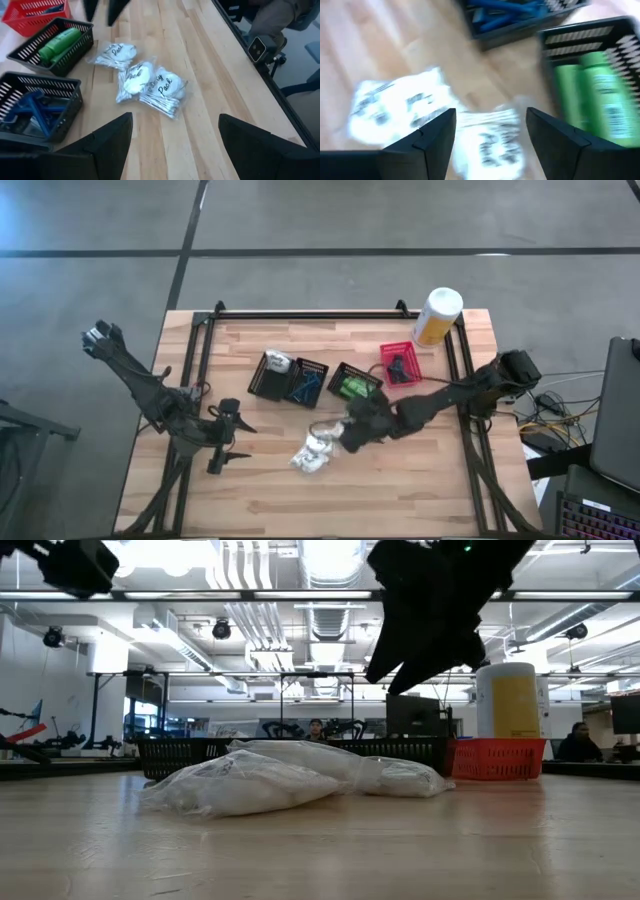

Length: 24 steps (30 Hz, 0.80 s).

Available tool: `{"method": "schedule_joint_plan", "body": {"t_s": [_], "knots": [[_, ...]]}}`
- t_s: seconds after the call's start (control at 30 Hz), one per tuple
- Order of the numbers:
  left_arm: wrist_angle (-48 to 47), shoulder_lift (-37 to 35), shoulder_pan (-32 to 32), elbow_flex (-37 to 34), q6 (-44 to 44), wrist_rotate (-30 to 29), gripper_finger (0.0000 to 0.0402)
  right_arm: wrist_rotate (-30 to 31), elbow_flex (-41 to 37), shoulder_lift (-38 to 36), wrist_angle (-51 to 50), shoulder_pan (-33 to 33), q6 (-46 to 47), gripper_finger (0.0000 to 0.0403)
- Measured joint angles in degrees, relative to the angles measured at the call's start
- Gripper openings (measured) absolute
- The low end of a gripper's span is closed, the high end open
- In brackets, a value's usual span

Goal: Pick & Place Travel size toiletries
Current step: Put the center vanity pack into the left black bin

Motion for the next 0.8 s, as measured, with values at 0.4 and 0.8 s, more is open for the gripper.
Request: {"method": "schedule_joint_plan", "body": {"t_s": [0.4,0.8], "knots": [[4.97,-4.29,0.0,-4.4,0.19,-0.19,0.0298,5.93,0.93,2.22,1.11,4.68,1.44,0.0216],[4.86,-4.32,0.0,-4.71,0.19,-0.24,0.0298,5.21,1.15,2.08,0.87,4.66,-0.88,0.0199]]}}
